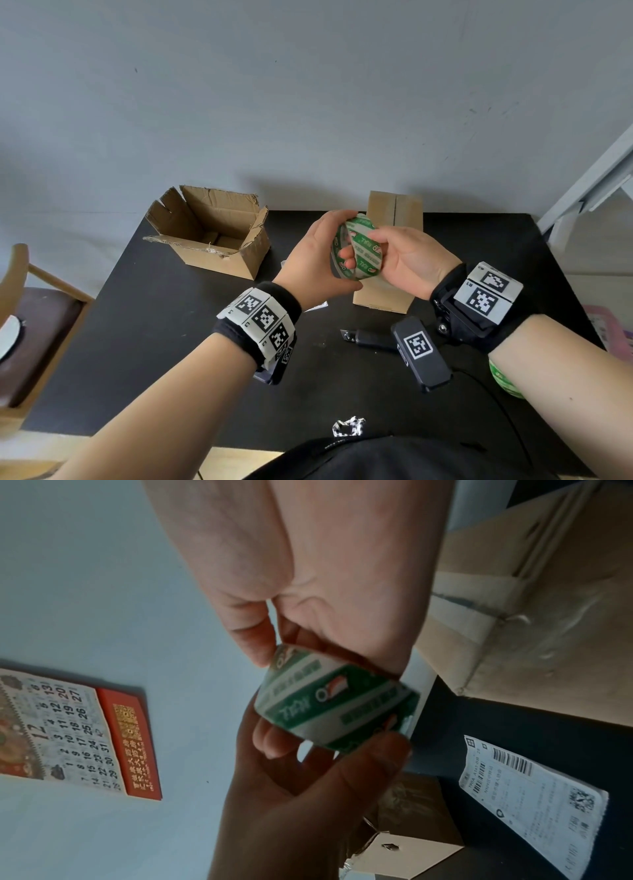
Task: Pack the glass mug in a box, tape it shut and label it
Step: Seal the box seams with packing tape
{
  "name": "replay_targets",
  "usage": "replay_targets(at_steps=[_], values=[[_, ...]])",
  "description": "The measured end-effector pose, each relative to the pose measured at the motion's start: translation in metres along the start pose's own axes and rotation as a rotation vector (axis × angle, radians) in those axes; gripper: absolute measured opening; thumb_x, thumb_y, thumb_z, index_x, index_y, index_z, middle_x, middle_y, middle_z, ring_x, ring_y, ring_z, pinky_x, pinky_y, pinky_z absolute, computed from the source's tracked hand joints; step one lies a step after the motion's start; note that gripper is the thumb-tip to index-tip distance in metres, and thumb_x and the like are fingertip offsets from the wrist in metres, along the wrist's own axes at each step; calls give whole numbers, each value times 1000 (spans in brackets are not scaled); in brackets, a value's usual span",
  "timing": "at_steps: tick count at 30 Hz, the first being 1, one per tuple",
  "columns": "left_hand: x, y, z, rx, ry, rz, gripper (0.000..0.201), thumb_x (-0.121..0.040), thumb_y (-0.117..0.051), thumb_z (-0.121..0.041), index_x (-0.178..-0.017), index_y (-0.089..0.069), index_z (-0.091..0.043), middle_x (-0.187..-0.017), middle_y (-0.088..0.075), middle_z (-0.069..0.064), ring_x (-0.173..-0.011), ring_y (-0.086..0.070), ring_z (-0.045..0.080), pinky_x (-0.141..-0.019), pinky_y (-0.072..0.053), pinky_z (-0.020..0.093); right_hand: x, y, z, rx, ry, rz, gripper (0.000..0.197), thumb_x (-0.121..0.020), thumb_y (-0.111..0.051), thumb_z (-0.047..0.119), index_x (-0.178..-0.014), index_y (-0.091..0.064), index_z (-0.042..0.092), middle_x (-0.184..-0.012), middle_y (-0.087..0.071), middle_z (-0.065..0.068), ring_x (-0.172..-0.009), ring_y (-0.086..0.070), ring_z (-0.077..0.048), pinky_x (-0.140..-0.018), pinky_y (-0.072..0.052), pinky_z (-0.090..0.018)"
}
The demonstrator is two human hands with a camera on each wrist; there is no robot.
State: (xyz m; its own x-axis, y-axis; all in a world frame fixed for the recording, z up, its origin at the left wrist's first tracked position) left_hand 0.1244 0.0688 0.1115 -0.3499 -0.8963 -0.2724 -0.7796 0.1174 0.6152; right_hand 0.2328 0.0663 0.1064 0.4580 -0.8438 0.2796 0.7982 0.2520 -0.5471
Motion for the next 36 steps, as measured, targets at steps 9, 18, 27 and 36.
replay_targets(at_steps=[9,18,27,36], values=[[3,-9,0,77,100,83,120,-55,-90,-19,-147,-14,-17,-144,-30,-3,-132,-34,7,-107,-34,18,0,1,1,14,-25,-38,27,-97,-41,20,-98,-59,-1,-72,-62,-11,-63,-59,-18,-66,-50,-31],[4,-4,5,372,300,97,88,-65,-84,-18,-139,-35,-16,-110,-57,-15,-97,-63,1,-86,-53,20,6,-7,2,-23,-37,67,26,-91,-39,6,-109,-56,-3,-80,-67,-12,-73,-64,-21,-69,-56,-30],[5,-2,2,454,301,65,79,-67,-81,-2,-133,-40,-13,-109,-57,-10,-88,-62,-11,-74,-49,10,9,-13,2,-75,-99,108,35,-95,-26,9,-115,-53,-1,-87,-68,-15,-77,-66,-21,-69,-57,-30],[6,-2,2,542,327,84,58,-74,-74,4,-122,-48,-14,-106,-63,2,-85,-67,-1,-66,-53,15,10,-19,5,28,-50,161,38,-89,-24,-10,-110,-55,-4,-95,-66,-17,-82,-67,-21,-72,-58,-36]])
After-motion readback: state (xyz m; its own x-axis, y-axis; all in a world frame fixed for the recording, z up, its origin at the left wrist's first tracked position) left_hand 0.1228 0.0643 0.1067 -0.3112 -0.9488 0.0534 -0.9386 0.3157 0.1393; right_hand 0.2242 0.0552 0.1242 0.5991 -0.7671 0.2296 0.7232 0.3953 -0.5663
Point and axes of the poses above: each hand's wrist, its own x-axis away from the middle knuckle, its own y-axis out of the back of the hand, z = x × y, the point moved 7 cm from there along -x, towards the middle knuckle
